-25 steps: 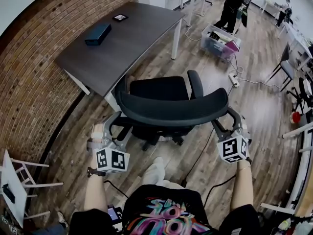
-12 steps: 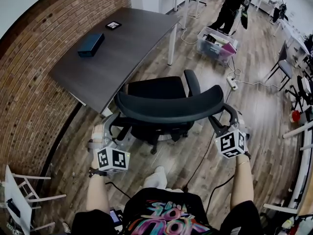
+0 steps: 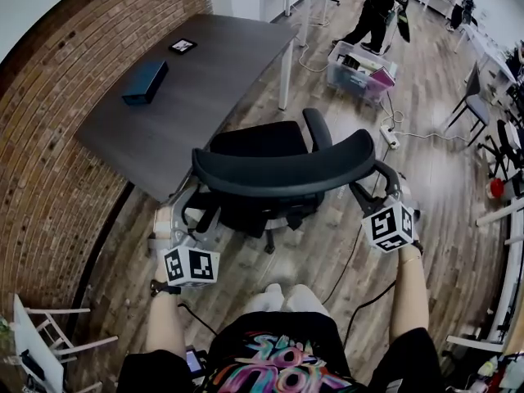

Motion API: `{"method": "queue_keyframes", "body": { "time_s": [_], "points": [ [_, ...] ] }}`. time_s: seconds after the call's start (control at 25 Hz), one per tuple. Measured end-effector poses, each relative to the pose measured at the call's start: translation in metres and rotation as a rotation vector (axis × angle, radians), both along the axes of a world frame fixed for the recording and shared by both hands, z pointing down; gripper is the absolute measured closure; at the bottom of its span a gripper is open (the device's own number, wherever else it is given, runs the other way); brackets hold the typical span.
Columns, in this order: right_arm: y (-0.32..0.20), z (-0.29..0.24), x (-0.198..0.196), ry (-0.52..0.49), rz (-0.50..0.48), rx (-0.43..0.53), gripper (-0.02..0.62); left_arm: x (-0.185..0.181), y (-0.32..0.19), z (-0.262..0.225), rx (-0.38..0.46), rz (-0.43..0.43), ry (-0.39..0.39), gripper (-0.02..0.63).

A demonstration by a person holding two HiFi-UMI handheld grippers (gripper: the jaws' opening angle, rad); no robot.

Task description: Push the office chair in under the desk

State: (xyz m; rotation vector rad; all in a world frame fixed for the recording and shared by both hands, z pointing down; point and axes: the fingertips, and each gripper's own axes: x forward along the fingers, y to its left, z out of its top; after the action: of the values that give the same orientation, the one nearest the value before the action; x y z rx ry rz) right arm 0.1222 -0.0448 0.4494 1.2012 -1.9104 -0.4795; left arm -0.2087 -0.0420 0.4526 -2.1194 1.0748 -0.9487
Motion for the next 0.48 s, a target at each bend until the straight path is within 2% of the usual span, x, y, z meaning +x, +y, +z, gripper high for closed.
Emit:
{"method": "queue_keyframes", "body": {
  "time_s": [0.32, 0.48],
  "points": [
    [-0.027, -0.001, 0.001, -0.008, -0.033, 0.014, 0.328, -0.001, -0.020, 0.006, 0.022, -0.005, -0.024, 0.339],
    [-0.044, -0.004, 0.003, -0.021, -0.081, 0.031, 0.328, 0.005, -0.026, -0.002, 0.016, -0.039, 0.002, 0.339]
  ]
}}
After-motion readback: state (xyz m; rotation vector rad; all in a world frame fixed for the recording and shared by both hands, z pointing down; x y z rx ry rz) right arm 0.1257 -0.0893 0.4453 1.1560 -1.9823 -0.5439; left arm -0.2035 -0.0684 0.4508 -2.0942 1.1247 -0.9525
